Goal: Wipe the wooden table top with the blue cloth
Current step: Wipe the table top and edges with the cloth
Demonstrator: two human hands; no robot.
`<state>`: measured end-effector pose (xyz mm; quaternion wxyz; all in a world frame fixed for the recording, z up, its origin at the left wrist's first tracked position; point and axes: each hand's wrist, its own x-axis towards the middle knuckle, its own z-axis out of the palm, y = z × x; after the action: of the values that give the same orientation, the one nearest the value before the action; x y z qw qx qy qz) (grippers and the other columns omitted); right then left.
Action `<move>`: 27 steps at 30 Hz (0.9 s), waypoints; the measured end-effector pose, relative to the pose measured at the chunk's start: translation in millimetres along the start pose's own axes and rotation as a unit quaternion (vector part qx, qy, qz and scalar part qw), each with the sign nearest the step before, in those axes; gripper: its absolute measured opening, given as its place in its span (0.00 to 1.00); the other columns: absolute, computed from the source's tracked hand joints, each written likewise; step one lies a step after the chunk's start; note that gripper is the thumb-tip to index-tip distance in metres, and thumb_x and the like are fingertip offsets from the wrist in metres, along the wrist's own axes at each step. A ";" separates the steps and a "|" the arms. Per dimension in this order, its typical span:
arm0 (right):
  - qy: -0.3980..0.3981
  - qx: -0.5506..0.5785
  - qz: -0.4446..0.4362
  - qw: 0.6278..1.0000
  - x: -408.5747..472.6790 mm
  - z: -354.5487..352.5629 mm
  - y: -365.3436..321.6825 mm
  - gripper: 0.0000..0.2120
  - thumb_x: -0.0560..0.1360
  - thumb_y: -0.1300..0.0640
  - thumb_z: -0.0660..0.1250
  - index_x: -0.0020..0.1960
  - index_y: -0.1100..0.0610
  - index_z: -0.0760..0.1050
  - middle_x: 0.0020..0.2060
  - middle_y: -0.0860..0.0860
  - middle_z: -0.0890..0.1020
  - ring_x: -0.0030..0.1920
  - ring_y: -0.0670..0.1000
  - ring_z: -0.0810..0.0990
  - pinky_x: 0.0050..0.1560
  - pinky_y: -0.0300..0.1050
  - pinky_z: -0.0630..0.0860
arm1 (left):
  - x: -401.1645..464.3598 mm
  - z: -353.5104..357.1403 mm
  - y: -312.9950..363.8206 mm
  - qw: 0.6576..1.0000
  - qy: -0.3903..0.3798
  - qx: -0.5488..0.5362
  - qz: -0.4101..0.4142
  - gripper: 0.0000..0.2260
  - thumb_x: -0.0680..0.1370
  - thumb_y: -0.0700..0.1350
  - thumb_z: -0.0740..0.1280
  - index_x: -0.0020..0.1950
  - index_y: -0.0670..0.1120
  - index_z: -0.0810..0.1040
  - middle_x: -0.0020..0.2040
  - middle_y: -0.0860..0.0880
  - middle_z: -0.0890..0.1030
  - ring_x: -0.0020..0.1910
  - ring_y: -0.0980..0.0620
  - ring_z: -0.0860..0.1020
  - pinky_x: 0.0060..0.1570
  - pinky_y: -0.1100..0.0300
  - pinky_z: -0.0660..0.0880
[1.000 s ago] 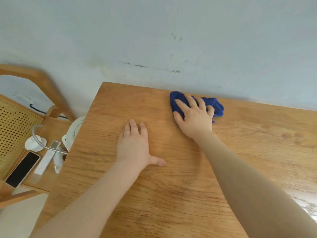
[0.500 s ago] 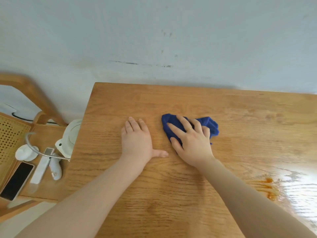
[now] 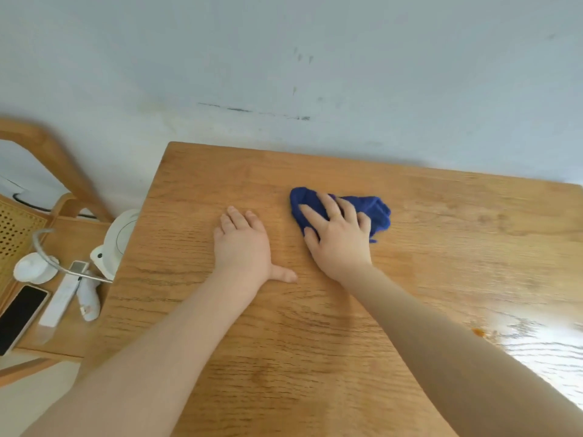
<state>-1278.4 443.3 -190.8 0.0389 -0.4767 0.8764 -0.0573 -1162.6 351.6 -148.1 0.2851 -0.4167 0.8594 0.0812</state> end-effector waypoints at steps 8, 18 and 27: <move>-0.025 -0.031 -0.063 0.997 23.1 -10.1 32.8 0.19 0.79 0.47 0.51 0.67 0.44 0.69 0.70 0.51 0.69 0.66 0.59 0.68 0.58 0.58 0.64 | -5.0 0.2 5.0 1.000 0.008 0.011 -0.011 0.61 0.61 0.75 0.64 0.76 0.38 0.38 0.76 0.36 0.42 0.76 0.40 0.45 0.75 0.48 0.46; -0.045 -0.021 -0.083 0.995 -32.1 -10.8 48.6 0.22 0.77 0.46 0.48 0.66 0.48 0.70 0.70 0.53 0.69 0.68 0.62 0.67 0.67 0.66 0.59 | -17.8 -6.2 9.5 1.000 0.004 -0.010 -0.029 0.60 0.61 0.73 0.67 0.77 0.40 0.40 0.77 0.38 0.44 0.76 0.43 0.47 0.74 0.48 0.50; -0.030 -0.029 -0.028 0.999 29.2 -15.6 84.5 0.22 0.81 0.48 0.47 0.73 0.51 0.60 0.74 0.55 0.59 0.74 0.60 0.54 0.72 0.56 0.43 | -34.5 -5.8 40.2 0.989 0.078 0.086 0.096 0.40 0.77 0.58 0.61 0.76 0.39 0.44 0.77 0.42 0.48 0.76 0.45 0.45 0.74 0.49 0.46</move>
<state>-1366.3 465.3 -187.4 0.0493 -0.5033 0.8625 -0.0184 -1178.8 398.2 -128.0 0.2424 -0.3114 0.9188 0.0010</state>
